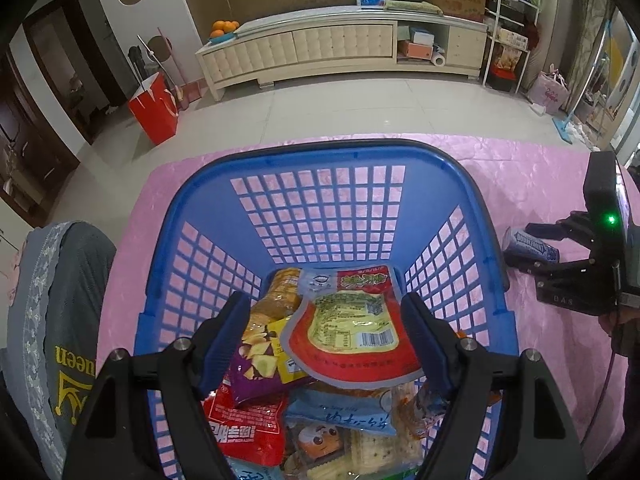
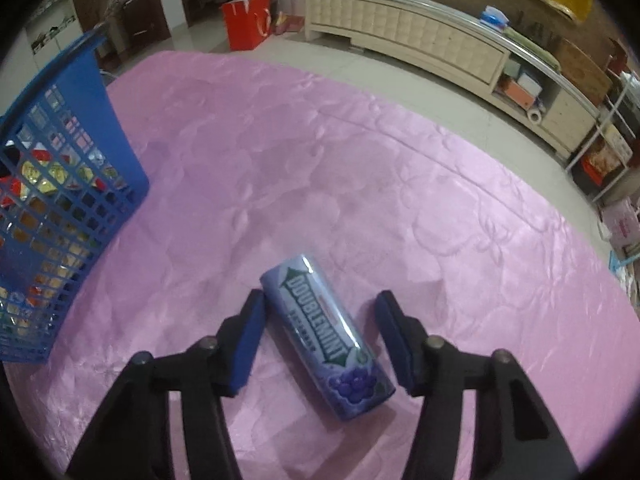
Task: Organize snacks
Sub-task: 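Grasp the blue Doublemint tube with the right tool, then carry the Doublemint tube over the basket with the right tool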
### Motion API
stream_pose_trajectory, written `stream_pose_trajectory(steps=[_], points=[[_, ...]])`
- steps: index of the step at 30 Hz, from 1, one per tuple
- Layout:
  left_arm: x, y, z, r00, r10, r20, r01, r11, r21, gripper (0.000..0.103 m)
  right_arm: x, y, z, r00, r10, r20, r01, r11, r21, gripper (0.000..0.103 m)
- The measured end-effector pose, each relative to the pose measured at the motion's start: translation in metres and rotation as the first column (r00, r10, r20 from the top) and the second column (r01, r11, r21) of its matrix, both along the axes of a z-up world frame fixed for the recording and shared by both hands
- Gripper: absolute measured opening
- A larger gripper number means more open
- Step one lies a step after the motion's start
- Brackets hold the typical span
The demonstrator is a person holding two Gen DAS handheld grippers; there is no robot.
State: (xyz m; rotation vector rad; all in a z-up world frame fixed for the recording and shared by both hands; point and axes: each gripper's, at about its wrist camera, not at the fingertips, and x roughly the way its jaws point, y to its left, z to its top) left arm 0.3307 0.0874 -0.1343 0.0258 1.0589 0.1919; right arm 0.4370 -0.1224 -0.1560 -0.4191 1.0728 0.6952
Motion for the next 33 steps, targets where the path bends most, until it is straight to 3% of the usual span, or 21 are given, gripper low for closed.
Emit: stream_pose_trajectory(steps=[3, 9, 22, 33], points=[[0.0, -0.002, -0.001, 1.0, 0.006, 0.0, -0.006, 1.0, -0.002, 0.076, -0.004, -0.002, 0.001, 1.0, 0.003, -0.006, -0.003, 1.0, 0.012, 0.04], [-0.009, -0.004, 0.003, 1.0, 0.006, 0.012, -0.006, 1.0, -0.005, 0.076, -0.03, -0.004, 0.014, 1.0, 0.007, 0.015, -0.008, 0.999, 0.044, 0.035], [-0.058, -0.001, 0.047, 0.996, -0.002, 0.092, 0.006, 0.999, -0.041, 0.076, -0.089, -0.001, 0.11, 0.991, -0.022, 0.133, 0.003, 0.991, 0.137, 0.035], [-0.117, 0.013, 0.088, 0.985, -0.01, 0.17, 0.021, 0.997, -0.067, 0.076, -0.135, 0.01, 0.168, 0.983, -0.034, 0.18, -0.004, 0.979, 0.203, 0.035]])
